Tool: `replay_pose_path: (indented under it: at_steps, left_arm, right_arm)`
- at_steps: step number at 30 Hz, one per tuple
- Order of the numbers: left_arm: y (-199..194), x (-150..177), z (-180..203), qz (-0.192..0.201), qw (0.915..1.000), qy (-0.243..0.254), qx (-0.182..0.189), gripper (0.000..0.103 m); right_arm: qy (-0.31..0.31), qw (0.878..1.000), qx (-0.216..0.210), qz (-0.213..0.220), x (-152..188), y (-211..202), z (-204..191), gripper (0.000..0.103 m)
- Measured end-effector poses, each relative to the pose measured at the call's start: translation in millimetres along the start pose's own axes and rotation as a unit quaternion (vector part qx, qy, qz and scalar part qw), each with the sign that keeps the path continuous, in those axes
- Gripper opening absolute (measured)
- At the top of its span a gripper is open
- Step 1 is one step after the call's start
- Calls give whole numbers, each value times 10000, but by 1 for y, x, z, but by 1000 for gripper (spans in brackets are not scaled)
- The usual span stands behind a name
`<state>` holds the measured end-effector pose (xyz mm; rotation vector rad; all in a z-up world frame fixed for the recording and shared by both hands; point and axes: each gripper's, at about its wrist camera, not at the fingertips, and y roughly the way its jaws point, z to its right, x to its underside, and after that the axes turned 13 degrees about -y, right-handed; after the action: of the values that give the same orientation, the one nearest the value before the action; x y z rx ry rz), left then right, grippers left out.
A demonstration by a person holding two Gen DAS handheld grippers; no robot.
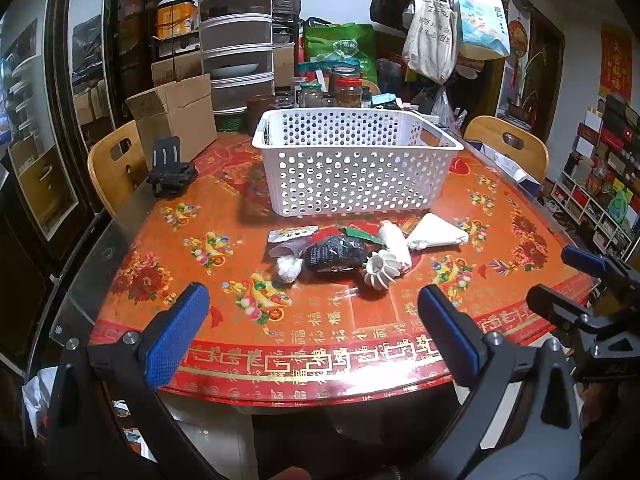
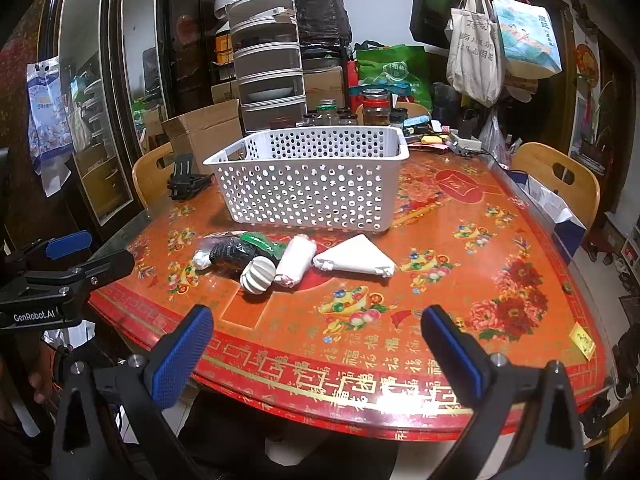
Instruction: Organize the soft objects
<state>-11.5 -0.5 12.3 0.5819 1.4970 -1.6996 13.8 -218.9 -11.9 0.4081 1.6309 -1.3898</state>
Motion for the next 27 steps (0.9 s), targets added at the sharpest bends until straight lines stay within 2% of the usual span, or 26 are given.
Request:
replay_pose_path:
  at_steps: [27]
  left_arm:
    - [2, 3, 3, -1, 10000, 25, 18, 103]
  right_arm:
    - [-9, 10000, -34, 9, 1, 1, -1, 103]
